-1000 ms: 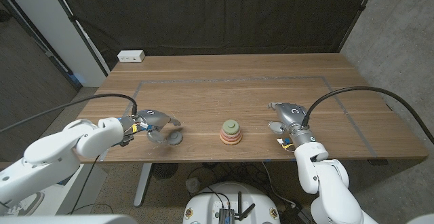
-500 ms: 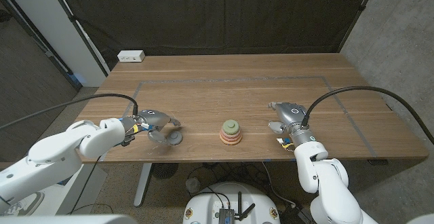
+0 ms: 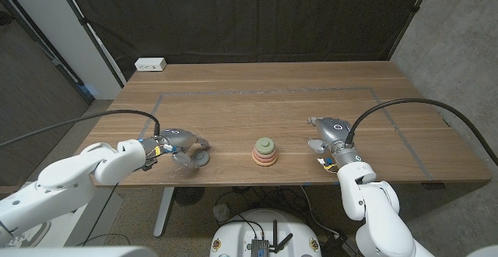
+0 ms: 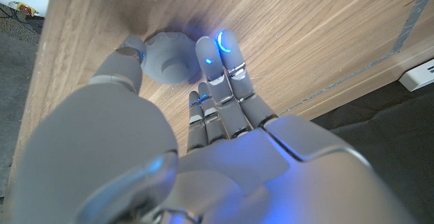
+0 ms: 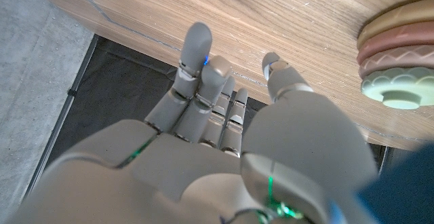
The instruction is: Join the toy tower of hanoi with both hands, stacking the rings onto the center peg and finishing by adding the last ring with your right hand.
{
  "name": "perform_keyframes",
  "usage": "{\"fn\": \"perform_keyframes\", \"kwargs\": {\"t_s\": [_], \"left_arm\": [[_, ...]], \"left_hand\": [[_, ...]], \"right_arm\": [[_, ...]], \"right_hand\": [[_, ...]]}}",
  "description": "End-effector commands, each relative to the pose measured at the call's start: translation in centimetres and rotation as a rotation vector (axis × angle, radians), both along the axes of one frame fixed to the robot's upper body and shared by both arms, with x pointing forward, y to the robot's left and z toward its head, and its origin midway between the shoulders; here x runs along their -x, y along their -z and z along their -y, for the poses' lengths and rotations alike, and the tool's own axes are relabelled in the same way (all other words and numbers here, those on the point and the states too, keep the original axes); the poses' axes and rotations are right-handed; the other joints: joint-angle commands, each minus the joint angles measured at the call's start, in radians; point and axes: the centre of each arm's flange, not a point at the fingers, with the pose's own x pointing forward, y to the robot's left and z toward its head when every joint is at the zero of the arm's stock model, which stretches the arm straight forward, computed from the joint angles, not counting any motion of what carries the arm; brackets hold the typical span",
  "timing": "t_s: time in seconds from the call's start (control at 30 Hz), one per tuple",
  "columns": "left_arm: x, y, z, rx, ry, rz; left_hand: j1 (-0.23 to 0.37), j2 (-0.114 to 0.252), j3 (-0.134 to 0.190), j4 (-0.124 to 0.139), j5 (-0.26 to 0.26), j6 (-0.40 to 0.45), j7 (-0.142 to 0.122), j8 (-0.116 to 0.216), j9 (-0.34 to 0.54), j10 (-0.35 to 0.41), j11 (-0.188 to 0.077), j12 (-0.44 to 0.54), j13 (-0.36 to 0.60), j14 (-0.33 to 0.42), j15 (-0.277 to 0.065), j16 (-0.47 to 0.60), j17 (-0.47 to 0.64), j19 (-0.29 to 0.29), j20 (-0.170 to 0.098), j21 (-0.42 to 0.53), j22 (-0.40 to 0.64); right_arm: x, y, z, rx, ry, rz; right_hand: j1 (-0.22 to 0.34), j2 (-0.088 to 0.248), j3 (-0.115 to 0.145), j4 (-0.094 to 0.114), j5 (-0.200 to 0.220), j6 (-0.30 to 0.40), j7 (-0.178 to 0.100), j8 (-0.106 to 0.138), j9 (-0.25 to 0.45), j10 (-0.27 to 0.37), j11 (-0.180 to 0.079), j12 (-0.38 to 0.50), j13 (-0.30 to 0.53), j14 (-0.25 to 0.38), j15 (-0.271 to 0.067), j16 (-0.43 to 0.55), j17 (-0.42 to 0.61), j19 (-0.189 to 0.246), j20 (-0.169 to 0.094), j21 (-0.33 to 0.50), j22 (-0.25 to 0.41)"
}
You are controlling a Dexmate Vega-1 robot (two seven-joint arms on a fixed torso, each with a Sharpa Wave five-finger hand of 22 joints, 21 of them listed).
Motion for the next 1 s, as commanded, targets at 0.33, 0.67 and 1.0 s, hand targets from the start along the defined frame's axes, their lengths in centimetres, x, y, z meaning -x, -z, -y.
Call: {"fn": "perform_keyframes", "kwargs": {"t_s": [0.33, 0.67, 1.0], "left_arm": [[-0.1, 1.1, -0.2, 0.005, -0.013, 0.028], [-0.2, 1.8, -0.1, -0.010, -0.023, 0.063], [-0.2, 2.5, -0.3, -0.002, -0.033, 0.057]], "left_hand": [[0.007, 0.014, -0.001, -0.002, -0.004, 0.023, -0.005, 0.010, 0.001, 0.023, -0.005, 0.009, -0.004, 0.011, -0.105, 0.013, 0.004, 0.013, -0.112, 0.002, 0.002], [0.010, 0.017, -0.001, -0.003, -0.006, 0.032, -0.008, 0.012, 0.000, 0.031, -0.009, 0.009, -0.008, 0.011, -0.105, 0.013, 0.004, 0.012, -0.112, 0.001, 0.002], [0.015, 0.022, -0.001, -0.004, -0.007, 0.050, -0.010, 0.018, 0.000, 0.048, -0.012, 0.013, -0.013, 0.011, -0.105, 0.013, 0.002, 0.010, -0.111, 0.001, 0.002]], "right_arm": [[-0.2, 0.0, -0.1, 0.000, -0.004, -0.008], [-0.3, 0.1, -0.1, 0.003, -0.006, -0.015], [-0.4, 0.1, -0.2, 0.009, -0.011, -0.022]], "right_hand": [[0.006, 0.002, 0.005, -0.003, 0.008, 0.004, -0.005, 0.005, 0.004, 0.006, 0.003, -0.003, 0.002, 0.000, -0.015, -0.004, 0.000, -0.005, -0.058, 0.003, 0.001], [0.007, 0.003, 0.005, -0.002, 0.010, 0.004, -0.005, 0.004, 0.004, 0.008, 0.001, -0.003, 0.003, 0.004, -0.015, -0.002, 0.003, -0.005, -0.058, 0.004, 0.001], [0.008, 0.004, 0.005, -0.003, 0.011, 0.004, -0.006, 0.004, 0.005, 0.007, 0.001, -0.003, 0.004, 0.006, -0.015, -0.002, 0.004, -0.006, -0.058, 0.004, 0.000]]}}
